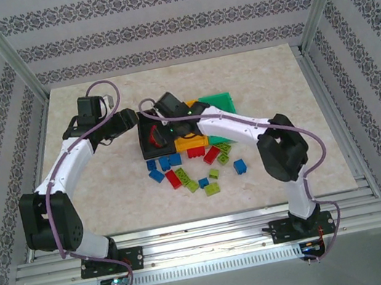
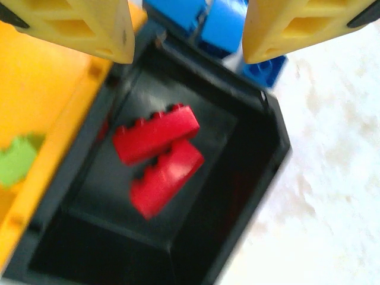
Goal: Sort the legos into containers by color
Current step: Place the lego in the container, then pick up the lego from the center of the table.
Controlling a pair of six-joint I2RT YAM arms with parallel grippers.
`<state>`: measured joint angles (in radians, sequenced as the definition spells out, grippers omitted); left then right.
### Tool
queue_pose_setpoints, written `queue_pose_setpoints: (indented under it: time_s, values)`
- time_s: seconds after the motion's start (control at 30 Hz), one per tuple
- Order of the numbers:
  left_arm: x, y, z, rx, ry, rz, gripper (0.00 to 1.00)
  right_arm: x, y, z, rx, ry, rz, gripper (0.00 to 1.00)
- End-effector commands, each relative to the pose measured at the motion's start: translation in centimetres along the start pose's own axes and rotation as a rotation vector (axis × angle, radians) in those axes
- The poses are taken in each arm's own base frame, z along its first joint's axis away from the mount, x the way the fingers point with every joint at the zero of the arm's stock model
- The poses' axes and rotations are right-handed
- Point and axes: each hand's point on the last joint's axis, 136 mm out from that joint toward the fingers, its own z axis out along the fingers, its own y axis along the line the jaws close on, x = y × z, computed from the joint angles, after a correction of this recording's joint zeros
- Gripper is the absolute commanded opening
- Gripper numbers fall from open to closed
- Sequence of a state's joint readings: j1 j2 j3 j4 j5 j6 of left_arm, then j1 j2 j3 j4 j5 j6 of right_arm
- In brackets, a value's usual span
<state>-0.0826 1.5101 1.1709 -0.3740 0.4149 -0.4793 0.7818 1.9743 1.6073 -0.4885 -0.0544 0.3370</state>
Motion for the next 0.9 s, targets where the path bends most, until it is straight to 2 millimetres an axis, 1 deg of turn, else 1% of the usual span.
queue_pose_setpoints:
  time_s: [0.0, 0.07, 0.17, 0.27, 0.37, 0.43, 0.5, 0.6, 0.7, 0.77, 0.87]
  values:
    - [-0.5, -0.2, -0.9, 0.027, -0.018, -0.024, 0.66, 2.9, 1.1, -1.8, -0.004, 0.033, -0.042, 0.52]
    - [-0.4, -0.3, -0.9, 0.035, -0.017, -0.027, 0.66, 5.3, 0.8, -1.9, 0.025, 0.072, -0.063, 0.52]
    - [-0.5, -0.2, -0.8, 0.031, -0.017, -0.026, 0.66, 7.9, 0.6, -2.0, 0.03, 0.117, -0.068, 0.52]
    - [-0.4, 0.0, -0.8, 0.029, -0.015, -0.024, 0.66, 10.2, 0.1, -1.6, 0.051, 0.153, -0.072, 0.52]
    - [-0.5, 0.0, -0.8, 0.028, -0.017, -0.022, 0.66, 11.4, -0.6, -1.0, 0.077, 0.182, -0.07, 0.53]
    - [-0.3, 0.0, -0.6, 0.027, -0.012, -0.024, 0.66, 11.5, -0.9, -0.6, 0.09, 0.185, -0.071, 0.53]
    - [-0.3, 0.1, -0.5, 0.026, -0.007, -0.024, 0.66, 11.1, -1.1, -0.1, 0.102, 0.173, -0.063, 0.55]
    - [-0.3, 0.1, -0.6, 0.026, -0.009, -0.02, 0.66, 10.2, -1.2, 0.7, 0.108, 0.162, -0.033, 0.6]
    - [-0.4, 0.0, -0.7, 0.025, -0.012, -0.015, 0.66, 9.4, -1.0, 1.6, 0.099, 0.145, 0.004, 0.62]
    - [-0.4, 0.0, -0.8, 0.024, -0.016, -0.012, 0.66, 9.2, -0.9, 2.4, 0.088, 0.141, 0.034, 0.62]
    - [-0.5, -0.1, -0.8, 0.028, -0.018, -0.012, 0.66, 8.7, -2.0, 3.1, 0.15, 0.125, 0.062, 0.63]
